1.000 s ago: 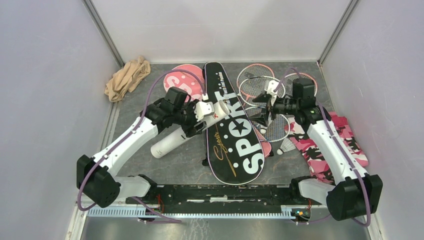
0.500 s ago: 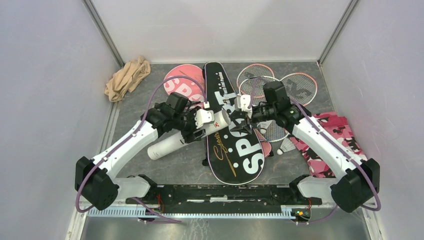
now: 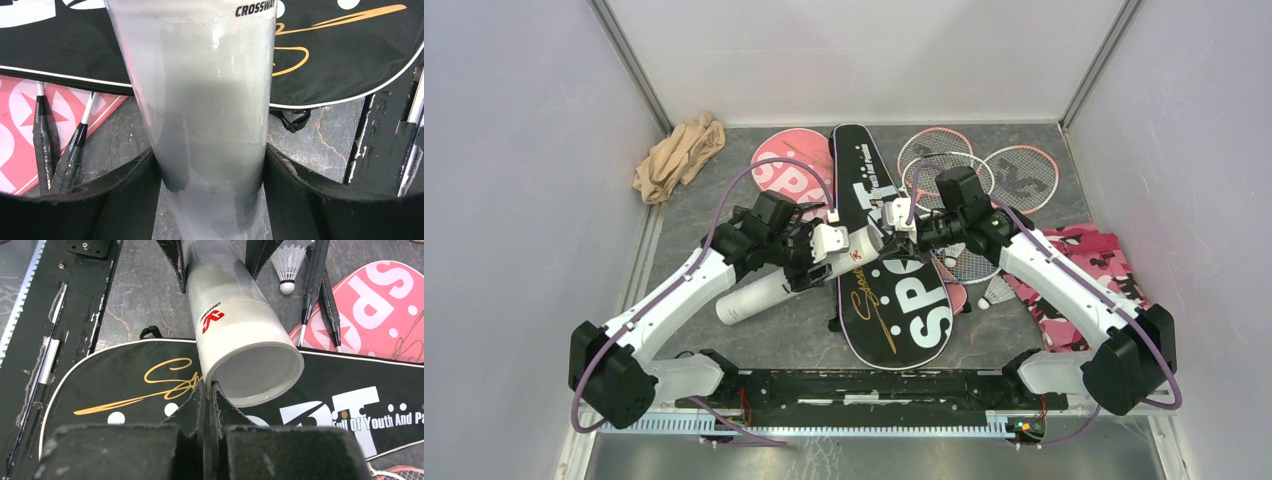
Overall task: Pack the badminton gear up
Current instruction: Open the lid of the shuttle tube.
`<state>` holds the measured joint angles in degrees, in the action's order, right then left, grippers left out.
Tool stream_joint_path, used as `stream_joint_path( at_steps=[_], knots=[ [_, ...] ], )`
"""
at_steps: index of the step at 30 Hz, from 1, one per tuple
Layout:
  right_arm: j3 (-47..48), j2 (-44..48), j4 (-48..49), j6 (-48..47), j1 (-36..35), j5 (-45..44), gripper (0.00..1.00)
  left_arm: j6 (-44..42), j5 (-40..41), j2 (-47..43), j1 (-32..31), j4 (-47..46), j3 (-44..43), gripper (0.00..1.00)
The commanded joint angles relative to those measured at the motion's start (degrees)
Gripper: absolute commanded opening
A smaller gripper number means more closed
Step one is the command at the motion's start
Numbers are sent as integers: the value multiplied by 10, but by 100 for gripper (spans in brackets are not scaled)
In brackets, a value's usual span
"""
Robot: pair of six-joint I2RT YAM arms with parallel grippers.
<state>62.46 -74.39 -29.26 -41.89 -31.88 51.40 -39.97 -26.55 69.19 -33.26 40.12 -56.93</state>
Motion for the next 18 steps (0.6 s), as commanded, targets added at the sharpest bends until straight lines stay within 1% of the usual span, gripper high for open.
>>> stream_joint_path(
  at_steps=[1,6,8,12,18],
  knots=[
    [7,8,11,-6,-3,9,0,-33,-27,-32,-5,-38,18,3],
    [-6,21,17,-3,-2,16,0,-64,-37,-54,-5,-56,56,6],
    [-7,25,20,0,-2,18,0,-73,-41,-64,-5,-64,70,8],
    [-19,34,45,23,-3,28,0,-78,-42,-73,-5,-85,92,18],
    [-26,32,70,58,-3,36,0,-76,-44,-48,-6,-97,93,30]
  ],
)
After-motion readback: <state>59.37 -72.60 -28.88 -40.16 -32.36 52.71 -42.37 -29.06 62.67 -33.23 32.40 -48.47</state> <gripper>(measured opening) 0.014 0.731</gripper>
